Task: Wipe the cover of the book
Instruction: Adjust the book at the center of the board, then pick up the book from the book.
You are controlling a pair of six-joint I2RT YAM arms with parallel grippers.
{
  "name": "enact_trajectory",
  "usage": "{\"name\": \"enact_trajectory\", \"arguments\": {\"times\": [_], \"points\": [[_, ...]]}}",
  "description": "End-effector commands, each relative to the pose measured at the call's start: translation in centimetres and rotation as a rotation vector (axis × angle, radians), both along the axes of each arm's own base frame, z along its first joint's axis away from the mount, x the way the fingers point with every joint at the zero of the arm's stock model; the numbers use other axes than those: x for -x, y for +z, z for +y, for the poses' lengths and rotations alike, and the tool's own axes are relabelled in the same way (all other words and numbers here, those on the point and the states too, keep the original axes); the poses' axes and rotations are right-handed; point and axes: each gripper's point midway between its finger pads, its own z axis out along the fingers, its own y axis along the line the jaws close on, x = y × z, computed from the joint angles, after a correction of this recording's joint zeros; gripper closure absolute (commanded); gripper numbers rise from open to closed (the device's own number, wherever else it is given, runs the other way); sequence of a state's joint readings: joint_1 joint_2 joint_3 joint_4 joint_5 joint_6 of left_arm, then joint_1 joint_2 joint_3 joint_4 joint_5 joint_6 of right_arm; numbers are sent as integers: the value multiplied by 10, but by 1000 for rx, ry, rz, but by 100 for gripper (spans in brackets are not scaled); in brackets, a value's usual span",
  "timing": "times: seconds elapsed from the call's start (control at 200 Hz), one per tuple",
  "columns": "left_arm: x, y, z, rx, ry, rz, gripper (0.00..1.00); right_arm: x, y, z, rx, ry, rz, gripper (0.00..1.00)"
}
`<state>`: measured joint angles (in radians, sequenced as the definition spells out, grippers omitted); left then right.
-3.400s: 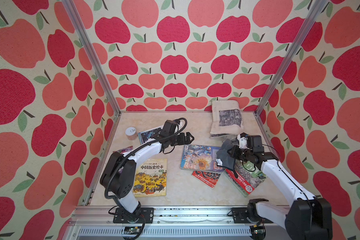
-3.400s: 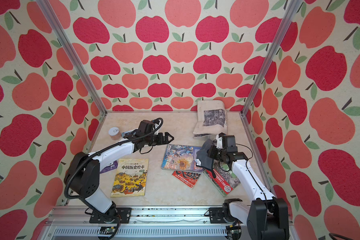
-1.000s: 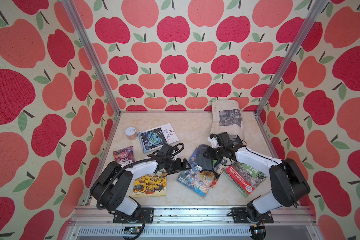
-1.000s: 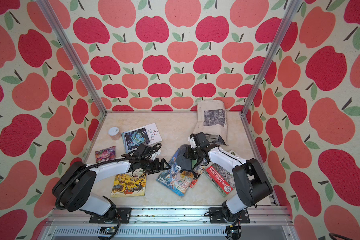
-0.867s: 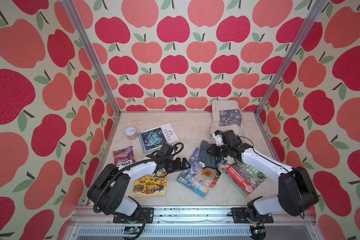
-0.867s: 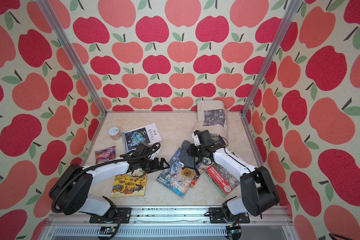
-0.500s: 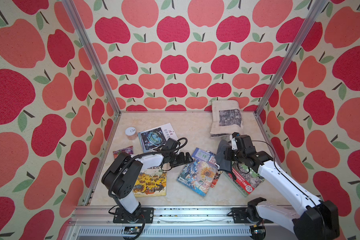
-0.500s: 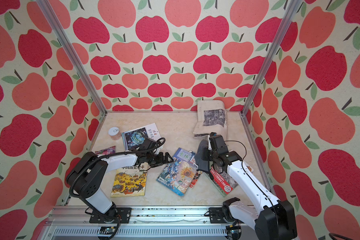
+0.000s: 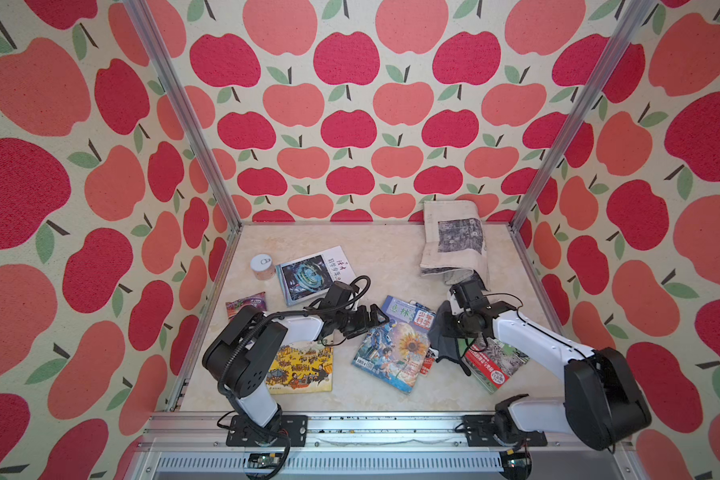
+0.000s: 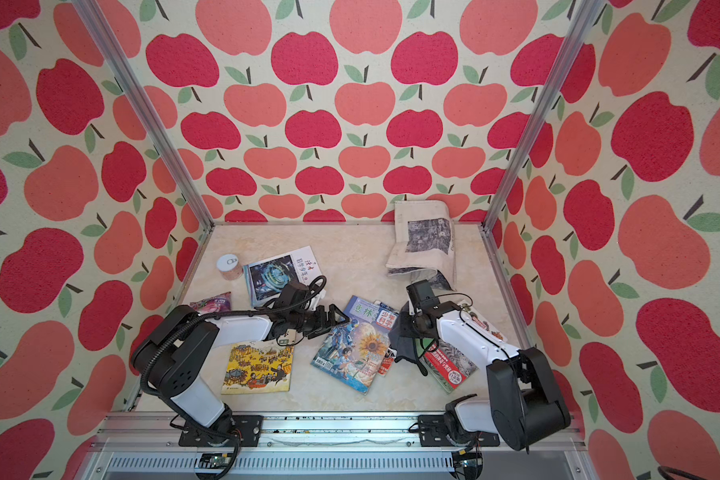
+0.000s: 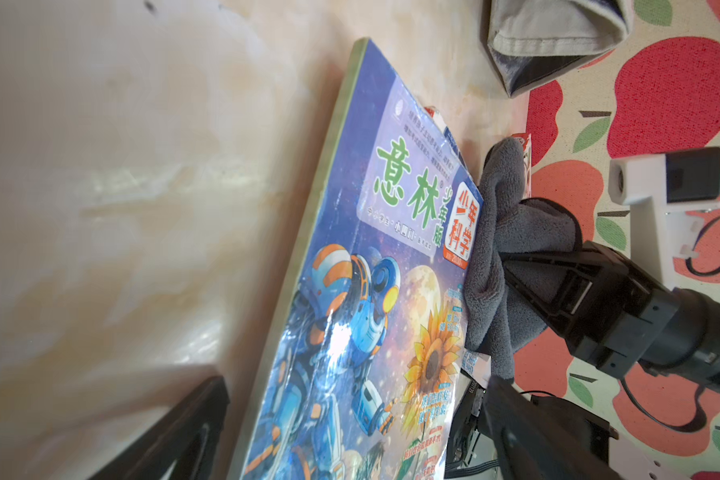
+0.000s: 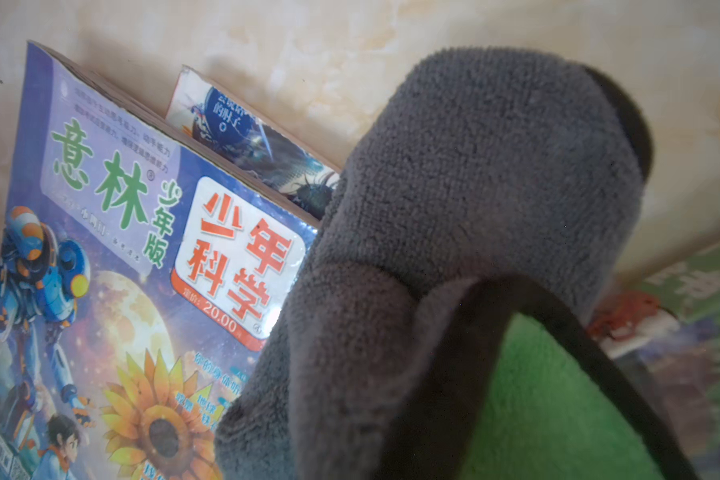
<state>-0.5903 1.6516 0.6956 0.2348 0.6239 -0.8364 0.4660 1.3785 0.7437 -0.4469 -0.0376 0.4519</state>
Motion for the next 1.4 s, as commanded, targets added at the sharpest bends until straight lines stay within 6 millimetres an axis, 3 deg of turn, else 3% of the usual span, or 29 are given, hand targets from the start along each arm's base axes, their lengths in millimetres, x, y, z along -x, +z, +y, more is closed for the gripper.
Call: {"name": "enact_trajectory", "arguments": {"times": [0.0, 0.17, 0.335, 0.475, 0.59, 0.695, 0.866, 1.021, 1.221, 1.296, 1.396], "points": [[22, -11, 14, -11, 35, 96, 1, -9, 2, 38, -65, 101, -10, 100], [37, -8, 36, -53, 95, 104, 1, -20, 7, 75, -97, 158, -15, 100], [36, 4, 60, -71, 170, 52, 1, -24, 9, 91, -101, 182, -17, 100], [36, -5, 61, -88, 190, 59, 1, -23, 16, 91, -113, 178, -25, 100], [34, -23, 60, -103, 210, 97, 1, -23, 35, 80, -123, 157, -63, 100], [28, -27, 49, -58, 221, 94, 1, -23, 53, 66, -171, 126, -83, 100], [21, -27, 13, -12, 197, 69, 1, -15, 69, 34, -206, 60, -102, 100], [19, -33, -52, 115, 180, 94, 1, -2, 68, -2, -226, -30, -105, 100], [5, -37, -130, 343, 179, 143, 1, 34, 49, -42, -163, -112, -59, 100], [0, -36, -143, 348, 160, 140, 1, 40, 52, -53, -169, -151, -78, 100], [2, -35, -143, 271, 120, 119, 1, 37, 66, -67, -140, -209, -130, 100]]}}
